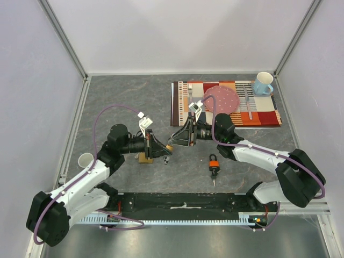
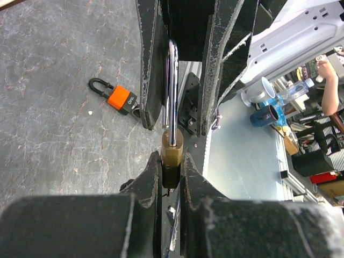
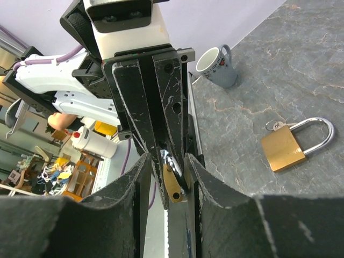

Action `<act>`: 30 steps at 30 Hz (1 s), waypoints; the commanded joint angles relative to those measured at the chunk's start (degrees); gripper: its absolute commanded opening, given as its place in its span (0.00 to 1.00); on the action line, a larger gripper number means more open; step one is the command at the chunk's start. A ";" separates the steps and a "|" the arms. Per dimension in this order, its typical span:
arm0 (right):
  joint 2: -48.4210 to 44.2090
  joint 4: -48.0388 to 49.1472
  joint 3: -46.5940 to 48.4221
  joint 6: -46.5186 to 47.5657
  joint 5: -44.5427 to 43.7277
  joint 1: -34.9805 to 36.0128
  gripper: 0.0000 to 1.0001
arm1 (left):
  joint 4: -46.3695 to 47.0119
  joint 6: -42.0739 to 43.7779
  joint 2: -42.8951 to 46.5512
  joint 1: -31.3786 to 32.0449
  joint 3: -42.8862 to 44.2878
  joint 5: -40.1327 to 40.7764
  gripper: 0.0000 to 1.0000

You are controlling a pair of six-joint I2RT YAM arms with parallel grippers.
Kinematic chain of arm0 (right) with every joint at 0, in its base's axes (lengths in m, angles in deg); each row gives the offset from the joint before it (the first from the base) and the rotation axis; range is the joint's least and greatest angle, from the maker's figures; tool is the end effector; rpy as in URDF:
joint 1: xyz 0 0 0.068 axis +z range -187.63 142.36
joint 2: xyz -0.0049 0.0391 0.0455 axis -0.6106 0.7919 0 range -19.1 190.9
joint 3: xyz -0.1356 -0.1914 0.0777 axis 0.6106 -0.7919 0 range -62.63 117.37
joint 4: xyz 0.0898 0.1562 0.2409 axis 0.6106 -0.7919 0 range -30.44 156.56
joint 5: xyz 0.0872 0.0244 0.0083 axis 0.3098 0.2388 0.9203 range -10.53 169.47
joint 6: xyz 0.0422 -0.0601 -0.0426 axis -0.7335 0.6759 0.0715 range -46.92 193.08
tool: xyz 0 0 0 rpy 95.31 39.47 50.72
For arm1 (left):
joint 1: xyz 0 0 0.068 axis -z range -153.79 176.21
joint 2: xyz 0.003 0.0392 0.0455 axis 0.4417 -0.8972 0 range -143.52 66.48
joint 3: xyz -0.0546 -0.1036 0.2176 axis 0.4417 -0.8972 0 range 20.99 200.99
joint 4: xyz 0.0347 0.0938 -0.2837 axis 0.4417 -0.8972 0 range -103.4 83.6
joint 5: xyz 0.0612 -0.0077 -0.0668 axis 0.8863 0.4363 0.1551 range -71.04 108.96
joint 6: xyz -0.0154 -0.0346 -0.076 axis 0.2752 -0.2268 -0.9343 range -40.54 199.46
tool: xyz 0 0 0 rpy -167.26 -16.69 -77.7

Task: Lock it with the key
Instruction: Lock the lock.

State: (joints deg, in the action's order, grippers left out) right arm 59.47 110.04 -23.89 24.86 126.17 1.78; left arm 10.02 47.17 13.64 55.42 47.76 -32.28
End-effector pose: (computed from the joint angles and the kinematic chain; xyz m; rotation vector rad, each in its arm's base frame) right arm 0.2408 0.2684 0.2166 -0.6383 1.7254 1.7542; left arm 0.2155 -0.1872 0.2103 0.6805 1.8201 -1.5199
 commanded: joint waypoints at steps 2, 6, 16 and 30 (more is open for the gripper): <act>-1.39 3.36 1.95 -0.03 -1.26 0.22 0.38 | 2.21 -1.46 0.46 -0.21 1.36 -1.40 0.02; -2.63 3.45 1.86 -0.46 -2.14 0.22 0.29 | 1.77 -1.28 0.54 -0.21 1.45 -0.79 0.02; -3.07 4.68 -0.59 -0.38 -3.45 0.31 0.08 | 3.08 -1.81 0.54 -0.21 1.54 -1.31 0.02; -3.59 8.02 -1.92 -0.46 -3.19 0.40 0.00 | 16.27 -10.07 0.90 -0.21 0.57 -10.02 0.02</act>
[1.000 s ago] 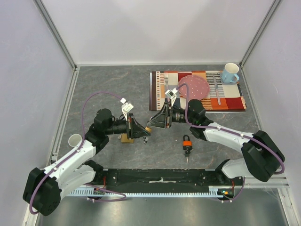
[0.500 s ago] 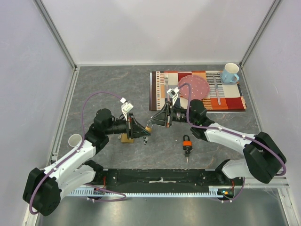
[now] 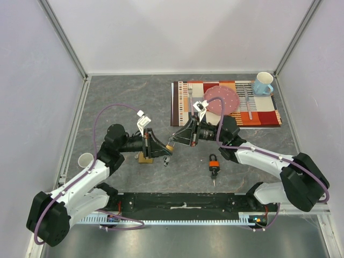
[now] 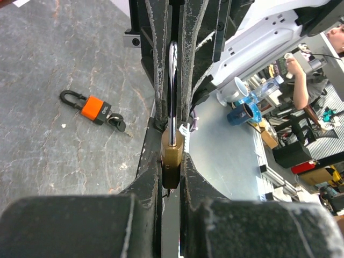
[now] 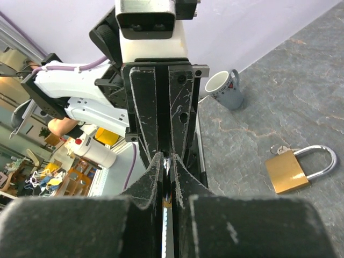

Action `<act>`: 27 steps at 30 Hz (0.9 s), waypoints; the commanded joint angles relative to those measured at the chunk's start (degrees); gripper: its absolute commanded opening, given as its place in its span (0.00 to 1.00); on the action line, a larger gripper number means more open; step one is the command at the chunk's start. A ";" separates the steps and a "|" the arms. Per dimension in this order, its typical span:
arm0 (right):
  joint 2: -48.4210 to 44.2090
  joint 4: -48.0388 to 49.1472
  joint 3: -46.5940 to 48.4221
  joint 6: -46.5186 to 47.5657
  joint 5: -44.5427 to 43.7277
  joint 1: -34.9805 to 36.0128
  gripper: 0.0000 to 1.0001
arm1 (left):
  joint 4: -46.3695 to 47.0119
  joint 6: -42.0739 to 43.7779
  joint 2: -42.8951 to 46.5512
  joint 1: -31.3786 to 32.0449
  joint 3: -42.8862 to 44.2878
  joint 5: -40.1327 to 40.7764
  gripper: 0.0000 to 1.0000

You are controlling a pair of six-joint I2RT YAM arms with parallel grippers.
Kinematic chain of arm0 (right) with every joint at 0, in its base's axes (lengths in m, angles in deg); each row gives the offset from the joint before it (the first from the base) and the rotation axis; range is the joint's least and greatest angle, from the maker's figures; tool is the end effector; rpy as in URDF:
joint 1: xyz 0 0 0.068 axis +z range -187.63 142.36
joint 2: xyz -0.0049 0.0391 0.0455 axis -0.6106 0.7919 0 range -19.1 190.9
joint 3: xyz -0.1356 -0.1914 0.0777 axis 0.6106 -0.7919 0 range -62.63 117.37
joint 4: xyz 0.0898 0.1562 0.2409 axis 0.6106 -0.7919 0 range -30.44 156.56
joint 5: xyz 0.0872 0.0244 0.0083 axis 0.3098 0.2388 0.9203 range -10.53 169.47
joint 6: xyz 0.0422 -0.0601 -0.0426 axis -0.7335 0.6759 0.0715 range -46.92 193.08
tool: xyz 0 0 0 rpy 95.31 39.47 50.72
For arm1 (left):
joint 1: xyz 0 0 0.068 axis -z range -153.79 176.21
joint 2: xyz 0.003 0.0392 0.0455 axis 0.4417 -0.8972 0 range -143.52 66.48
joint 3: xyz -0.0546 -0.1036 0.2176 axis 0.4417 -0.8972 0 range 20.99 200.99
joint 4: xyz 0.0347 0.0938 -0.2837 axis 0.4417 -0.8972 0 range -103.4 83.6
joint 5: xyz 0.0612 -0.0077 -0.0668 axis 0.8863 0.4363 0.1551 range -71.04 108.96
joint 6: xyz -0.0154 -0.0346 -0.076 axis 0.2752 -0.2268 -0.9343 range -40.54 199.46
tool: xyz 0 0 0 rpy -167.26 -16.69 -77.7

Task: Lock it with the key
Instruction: Lock the lock.

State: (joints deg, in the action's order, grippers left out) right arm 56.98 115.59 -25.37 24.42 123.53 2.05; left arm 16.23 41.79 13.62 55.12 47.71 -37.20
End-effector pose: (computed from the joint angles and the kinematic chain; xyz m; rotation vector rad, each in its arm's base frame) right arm 0.2357 0.2632 0.2336 -0.6247 1.5994 1.7371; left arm 0.2114 -0.1876 0.2231 0.7171 1.7515 -1.6277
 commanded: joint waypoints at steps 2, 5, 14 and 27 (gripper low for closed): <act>-1.45 2.82 -0.43 -0.29 -0.63 0.48 0.00 | 10.06 -4.69 0.74 0.10 0.61 -4.31 0.02; -1.63 2.82 -0.60 -0.38 -0.99 1.19 0.00 | 10.15 -4.52 0.30 0.10 0.79 -3.43 0.02; -0.23 3.61 -1.57 -1.08 -2.74 4.09 0.00 | 9.36 -3.99 0.39 0.10 1.14 0.35 0.02; -0.49 3.52 -3.94 -1.43 -4.94 6.19 0.00 | 6.11 -1.88 2.15 0.01 1.49 7.56 0.02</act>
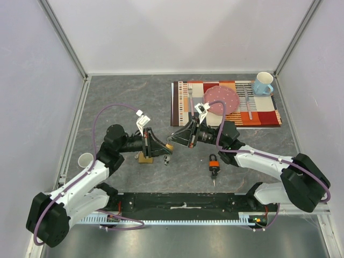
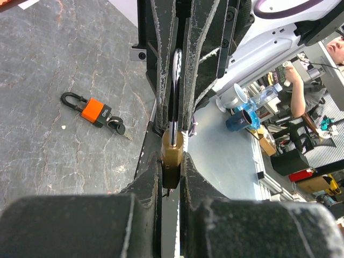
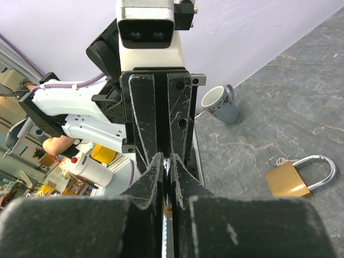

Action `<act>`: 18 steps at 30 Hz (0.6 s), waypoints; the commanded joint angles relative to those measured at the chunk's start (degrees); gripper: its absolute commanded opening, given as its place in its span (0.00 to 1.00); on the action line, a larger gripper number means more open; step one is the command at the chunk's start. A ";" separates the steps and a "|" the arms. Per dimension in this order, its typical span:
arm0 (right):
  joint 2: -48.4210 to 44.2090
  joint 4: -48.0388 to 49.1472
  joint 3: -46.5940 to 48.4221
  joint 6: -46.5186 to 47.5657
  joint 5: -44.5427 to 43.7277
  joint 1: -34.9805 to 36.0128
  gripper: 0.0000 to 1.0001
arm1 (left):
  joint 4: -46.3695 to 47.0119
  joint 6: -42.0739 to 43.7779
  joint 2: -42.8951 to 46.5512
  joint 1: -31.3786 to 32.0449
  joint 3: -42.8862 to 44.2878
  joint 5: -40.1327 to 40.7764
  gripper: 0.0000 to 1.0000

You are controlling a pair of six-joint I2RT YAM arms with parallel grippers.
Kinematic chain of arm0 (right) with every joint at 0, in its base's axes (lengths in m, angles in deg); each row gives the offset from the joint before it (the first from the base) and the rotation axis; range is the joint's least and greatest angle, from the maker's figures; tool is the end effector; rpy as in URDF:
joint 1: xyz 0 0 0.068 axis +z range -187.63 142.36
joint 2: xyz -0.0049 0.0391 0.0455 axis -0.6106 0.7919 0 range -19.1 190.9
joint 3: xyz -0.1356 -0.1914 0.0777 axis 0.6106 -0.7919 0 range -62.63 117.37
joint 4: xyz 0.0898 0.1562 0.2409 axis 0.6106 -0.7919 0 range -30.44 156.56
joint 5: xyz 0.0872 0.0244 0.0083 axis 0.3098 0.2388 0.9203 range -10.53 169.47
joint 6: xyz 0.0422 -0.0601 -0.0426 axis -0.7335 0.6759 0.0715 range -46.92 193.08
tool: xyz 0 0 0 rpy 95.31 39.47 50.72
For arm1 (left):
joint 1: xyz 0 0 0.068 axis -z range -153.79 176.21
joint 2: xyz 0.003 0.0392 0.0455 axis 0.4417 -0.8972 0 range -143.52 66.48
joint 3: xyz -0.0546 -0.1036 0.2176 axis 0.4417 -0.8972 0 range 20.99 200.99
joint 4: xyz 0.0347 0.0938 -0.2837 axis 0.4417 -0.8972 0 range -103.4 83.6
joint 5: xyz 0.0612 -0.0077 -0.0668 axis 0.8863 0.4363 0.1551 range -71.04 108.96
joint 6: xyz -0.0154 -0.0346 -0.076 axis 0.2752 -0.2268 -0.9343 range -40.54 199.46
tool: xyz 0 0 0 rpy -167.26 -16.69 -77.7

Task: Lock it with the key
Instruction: Lock the lock.

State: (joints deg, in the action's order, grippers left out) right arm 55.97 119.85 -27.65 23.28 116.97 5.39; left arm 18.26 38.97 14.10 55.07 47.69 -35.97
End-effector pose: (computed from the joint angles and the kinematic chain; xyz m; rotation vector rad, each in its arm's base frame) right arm 0.2222 0.2697 0.2346 -0.5566 1.5467 1.7349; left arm 0.2124 -0.1869 0.2292 0.6751 1.7376 -1.6376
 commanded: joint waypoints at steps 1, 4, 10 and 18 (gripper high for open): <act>0.43 -0.91 -1.85 -0.04 1.53 2.94 0.00 | 4.07 0.77 1.67 0.14 1.51 6.33 0.02; 0.17 -2.31 -1.94 1.11 1.18 3.47 0.00 | 4.34 0.33 1.76 0.05 1.60 7.39 0.02; 0.17 -6.79 -0.79 3.82 1.35 5.05 0.00 | 7.23 -1.17 1.49 0.05 1.60 9.76 0.02; -0.18 -7.59 -1.49 4.01 0.30 6.81 0.00 | 9.87 -2.05 0.61 -0.30 2.83 11.96 0.02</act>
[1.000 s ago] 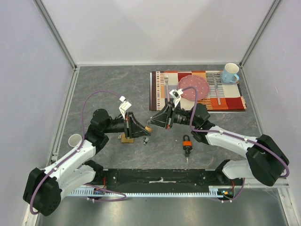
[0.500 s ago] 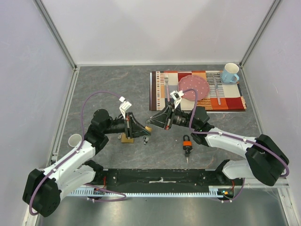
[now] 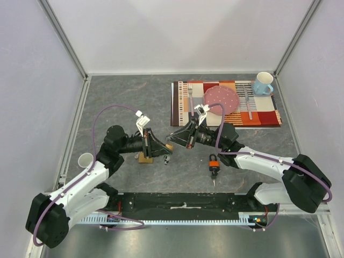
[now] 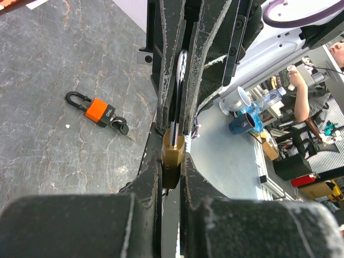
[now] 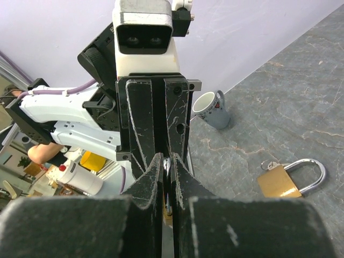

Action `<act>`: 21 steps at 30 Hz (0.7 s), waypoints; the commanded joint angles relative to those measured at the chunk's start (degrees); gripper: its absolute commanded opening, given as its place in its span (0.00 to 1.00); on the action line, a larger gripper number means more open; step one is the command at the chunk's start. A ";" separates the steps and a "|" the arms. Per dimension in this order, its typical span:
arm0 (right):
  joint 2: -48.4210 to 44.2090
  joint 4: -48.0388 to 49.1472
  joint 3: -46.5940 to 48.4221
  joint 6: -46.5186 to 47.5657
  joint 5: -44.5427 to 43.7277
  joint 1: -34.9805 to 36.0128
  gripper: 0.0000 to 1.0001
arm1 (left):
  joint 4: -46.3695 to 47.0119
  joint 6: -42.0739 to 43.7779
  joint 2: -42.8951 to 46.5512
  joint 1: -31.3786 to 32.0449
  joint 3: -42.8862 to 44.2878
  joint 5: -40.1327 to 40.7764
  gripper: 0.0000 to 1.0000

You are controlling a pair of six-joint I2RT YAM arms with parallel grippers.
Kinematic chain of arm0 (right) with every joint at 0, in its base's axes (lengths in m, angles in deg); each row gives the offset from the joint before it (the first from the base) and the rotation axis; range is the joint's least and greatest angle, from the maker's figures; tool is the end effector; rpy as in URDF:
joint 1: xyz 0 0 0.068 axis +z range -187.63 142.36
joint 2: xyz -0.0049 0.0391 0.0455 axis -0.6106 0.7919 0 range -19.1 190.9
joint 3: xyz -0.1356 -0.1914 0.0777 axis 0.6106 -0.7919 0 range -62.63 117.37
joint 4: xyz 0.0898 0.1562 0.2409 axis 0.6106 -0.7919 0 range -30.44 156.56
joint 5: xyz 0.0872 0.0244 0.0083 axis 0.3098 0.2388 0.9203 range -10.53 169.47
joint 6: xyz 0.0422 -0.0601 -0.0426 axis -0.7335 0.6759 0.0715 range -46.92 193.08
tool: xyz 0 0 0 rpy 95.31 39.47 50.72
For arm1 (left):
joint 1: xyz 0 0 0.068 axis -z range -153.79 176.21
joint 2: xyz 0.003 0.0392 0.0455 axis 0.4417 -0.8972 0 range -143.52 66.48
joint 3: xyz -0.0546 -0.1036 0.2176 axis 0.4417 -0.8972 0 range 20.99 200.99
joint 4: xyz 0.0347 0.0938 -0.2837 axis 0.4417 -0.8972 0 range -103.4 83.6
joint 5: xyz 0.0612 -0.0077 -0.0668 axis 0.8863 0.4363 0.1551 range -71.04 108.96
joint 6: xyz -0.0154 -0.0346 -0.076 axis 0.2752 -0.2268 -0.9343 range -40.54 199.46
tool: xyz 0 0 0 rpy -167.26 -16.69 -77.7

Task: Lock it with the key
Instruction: Lock the lock.

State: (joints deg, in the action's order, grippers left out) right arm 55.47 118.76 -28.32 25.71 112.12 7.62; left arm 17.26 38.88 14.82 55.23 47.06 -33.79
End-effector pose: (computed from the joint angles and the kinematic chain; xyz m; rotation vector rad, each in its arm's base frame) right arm 0.2165 0.2758 0.2312 -0.5271 1.5481 1.6835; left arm 0.2127 -0.1860 0.2259 0.6341 1.7582 -1.6163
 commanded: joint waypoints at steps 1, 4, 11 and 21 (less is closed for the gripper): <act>0.32 -6.50 -0.99 1.67 5.06 4.75 0.00 | 10.97 -2.05 -0.02 -0.54 3.90 9.86 0.02; -0.21 -6.50 -1.70 2.02 4.62 5.28 0.00 | 10.97 -2.14 0.33 -0.98 4.52 10.39 0.02; -0.65 -6.59 -2.84 2.37 4.45 6.07 0.00 | 11.23 -2.40 0.77 -1.86 6.01 10.65 0.02; -1.00 -6.77 -4.33 3.52 4.27 7.65 0.00 | 10.44 -2.05 0.42 -2.82 9.53 10.57 0.02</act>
State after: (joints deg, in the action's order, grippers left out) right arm 53.08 120.09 -29.37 27.70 106.22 9.65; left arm 17.35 38.58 14.80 54.40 49.16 -34.31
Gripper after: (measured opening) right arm 0.097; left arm 0.114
